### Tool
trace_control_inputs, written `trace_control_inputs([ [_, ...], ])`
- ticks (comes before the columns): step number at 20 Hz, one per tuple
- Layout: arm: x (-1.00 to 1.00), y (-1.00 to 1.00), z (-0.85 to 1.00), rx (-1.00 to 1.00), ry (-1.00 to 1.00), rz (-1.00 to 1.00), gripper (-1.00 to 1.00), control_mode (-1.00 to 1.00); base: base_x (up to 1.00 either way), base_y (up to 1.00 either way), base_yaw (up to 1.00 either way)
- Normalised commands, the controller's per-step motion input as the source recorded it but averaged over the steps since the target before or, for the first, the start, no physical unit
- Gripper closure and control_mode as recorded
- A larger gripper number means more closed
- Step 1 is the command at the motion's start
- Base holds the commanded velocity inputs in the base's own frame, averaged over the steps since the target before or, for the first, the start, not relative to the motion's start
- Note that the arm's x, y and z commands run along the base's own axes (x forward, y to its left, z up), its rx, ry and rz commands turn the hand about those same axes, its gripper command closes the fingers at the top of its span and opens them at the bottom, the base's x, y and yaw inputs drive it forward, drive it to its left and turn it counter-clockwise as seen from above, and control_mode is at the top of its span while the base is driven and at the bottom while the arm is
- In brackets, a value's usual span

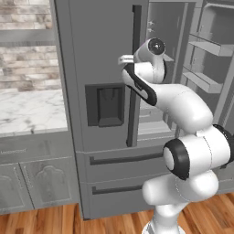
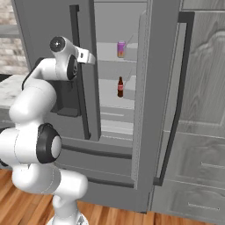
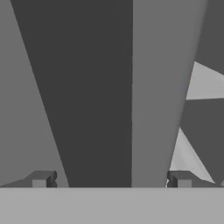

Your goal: Open the fridge, grab two sodas, and place both sodas inside the bowl with ice on the dining counter.

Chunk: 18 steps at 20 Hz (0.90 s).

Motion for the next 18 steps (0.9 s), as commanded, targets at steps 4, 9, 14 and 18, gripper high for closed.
trace_control_inputs([
  [4,0.34,0.12,-0.04,0.00,0.01,0.00,-1.00,-1.00,0.00,0.00,0.00],
  [9,0.34,0.06,-0.13,0.00,0.00,0.00,1.00,-1.00,0.00,0.00,0.00],
  [14,0.42,0.09,-0.08,0.00,0.00,0.00,1.00,-1.00,0.00,0.00,0.00],
  [18,0.27,0.13,-0.05,0.00,0.00,0.00,1.00,-1.00,0.00,0.00,0.00],
])
